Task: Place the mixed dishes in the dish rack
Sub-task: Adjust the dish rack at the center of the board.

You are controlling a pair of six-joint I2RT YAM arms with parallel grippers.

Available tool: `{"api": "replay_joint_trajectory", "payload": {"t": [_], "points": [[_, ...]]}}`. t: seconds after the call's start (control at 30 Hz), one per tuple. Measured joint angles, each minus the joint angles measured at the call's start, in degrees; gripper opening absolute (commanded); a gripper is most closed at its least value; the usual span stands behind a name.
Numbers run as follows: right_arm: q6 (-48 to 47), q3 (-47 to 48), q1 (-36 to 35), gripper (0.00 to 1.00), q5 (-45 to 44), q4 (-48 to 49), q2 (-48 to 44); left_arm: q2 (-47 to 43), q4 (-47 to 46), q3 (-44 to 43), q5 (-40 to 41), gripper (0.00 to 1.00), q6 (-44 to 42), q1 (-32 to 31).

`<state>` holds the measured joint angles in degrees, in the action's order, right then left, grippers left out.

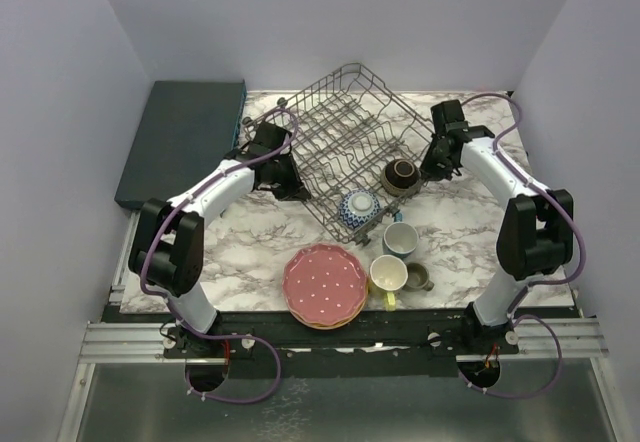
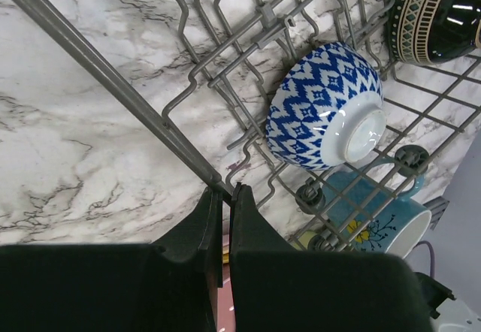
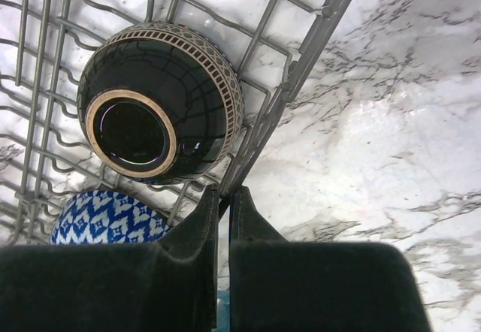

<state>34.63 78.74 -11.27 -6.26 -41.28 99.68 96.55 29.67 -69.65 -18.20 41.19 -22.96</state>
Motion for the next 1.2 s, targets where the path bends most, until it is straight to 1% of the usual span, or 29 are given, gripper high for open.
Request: {"api": "replay_joint_trajectory", "payload": {"t": [0.23, 0.5, 0.8, 0.93, 1.07, 1.2], "points": [[-2.97, 2.99, 0.13, 0.00, -3.34, -2.19, 2.05, 0.07, -0.96, 0.04, -0.09, 0.00, 0.63, -2.23], [-8.26, 4.46, 0.87, 0.00, -5.20, -0.87, 3.28, -1.18, -4.00, 2.25, 0.87, 0.00, 2.56, -5.64], [-14.86, 1.99, 1.25, 0.01, -7.23, 7.52, 2.93, -2.14, -6.45, 3.56, 3.19, 0.00, 5.18, -10.23], [-17.16, 1.79, 1.62, 0.01, -7.37, 13.22, 3.50, -2.16, -7.19, 3.41, 2.64, 0.00, 4.13, -12.92], [-18.67, 3.50, 1.49, 0.00, -5.97, 16.59, 5.77, -0.55, -7.61, 3.34, 1.22, 0.00, 2.47, -17.59], [-20.04, 6.25, 1.44, 0.01, -4.50, 17.81, 8.35, 1.29, -7.28, 2.62, 0.52, 0.00, 1.81, -19.50]]}}
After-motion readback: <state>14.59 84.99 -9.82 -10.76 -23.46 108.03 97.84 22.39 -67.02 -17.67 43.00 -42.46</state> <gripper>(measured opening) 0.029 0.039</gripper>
